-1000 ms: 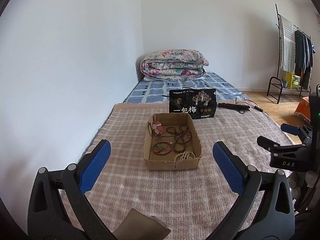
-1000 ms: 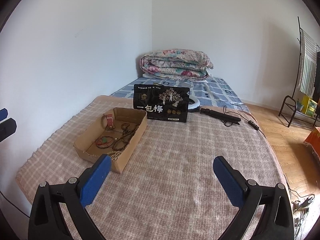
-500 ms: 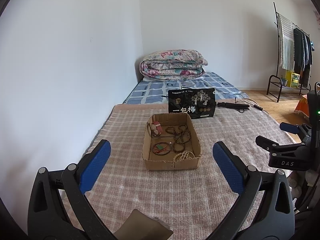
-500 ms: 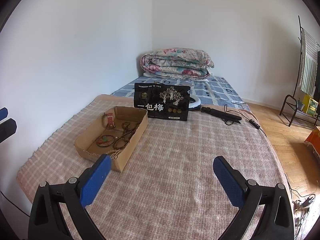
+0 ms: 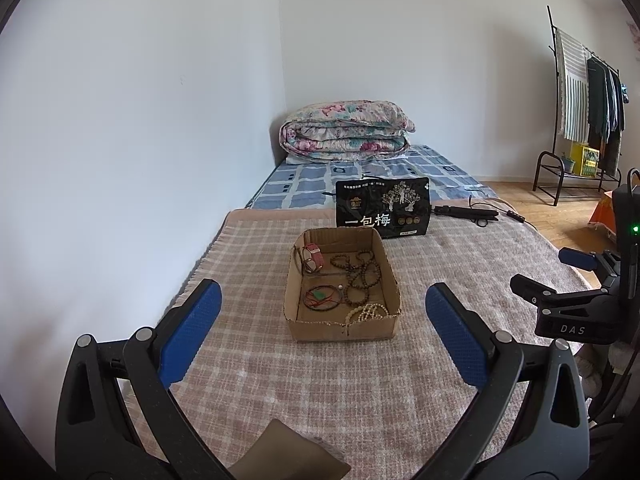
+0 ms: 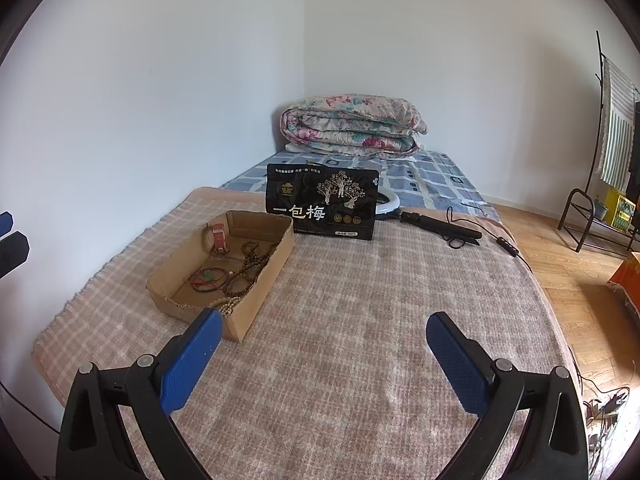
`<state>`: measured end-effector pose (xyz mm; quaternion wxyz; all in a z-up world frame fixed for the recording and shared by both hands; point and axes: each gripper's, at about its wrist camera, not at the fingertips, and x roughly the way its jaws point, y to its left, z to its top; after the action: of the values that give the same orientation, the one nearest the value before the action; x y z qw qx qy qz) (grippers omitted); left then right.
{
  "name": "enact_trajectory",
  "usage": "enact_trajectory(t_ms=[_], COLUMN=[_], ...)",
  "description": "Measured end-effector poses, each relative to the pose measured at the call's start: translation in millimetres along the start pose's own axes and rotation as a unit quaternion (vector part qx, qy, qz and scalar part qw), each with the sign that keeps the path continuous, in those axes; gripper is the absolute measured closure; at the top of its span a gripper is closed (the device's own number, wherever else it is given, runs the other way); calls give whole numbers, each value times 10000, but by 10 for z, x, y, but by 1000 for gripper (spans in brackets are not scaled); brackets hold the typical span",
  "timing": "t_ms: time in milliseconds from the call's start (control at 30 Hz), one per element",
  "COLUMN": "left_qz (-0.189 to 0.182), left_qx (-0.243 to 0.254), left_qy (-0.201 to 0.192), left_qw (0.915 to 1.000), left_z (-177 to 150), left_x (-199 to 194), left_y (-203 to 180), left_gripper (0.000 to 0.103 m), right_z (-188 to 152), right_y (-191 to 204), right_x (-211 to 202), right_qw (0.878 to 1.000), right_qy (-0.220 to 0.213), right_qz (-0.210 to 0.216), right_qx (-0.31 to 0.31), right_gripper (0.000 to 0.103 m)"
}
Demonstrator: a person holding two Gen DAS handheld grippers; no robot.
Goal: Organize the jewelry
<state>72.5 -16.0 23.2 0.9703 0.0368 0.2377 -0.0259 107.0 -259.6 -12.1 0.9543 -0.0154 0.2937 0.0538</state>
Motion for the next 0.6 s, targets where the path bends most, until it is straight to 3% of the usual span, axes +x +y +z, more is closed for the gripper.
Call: enact_trajectory(t_ms=[600], left_qz=[4], left_qx=[-4], left_qy=[12], left_qw=[10000], left_z=[-7], left_x=[17], left_y=[-7], left_gripper=[0], right_z=[-3], right_y=[-3], right_x=[5], right_qw=[10000], right_qy=[8], right_qz=[1], right_qx=[-9], right_gripper=[0])
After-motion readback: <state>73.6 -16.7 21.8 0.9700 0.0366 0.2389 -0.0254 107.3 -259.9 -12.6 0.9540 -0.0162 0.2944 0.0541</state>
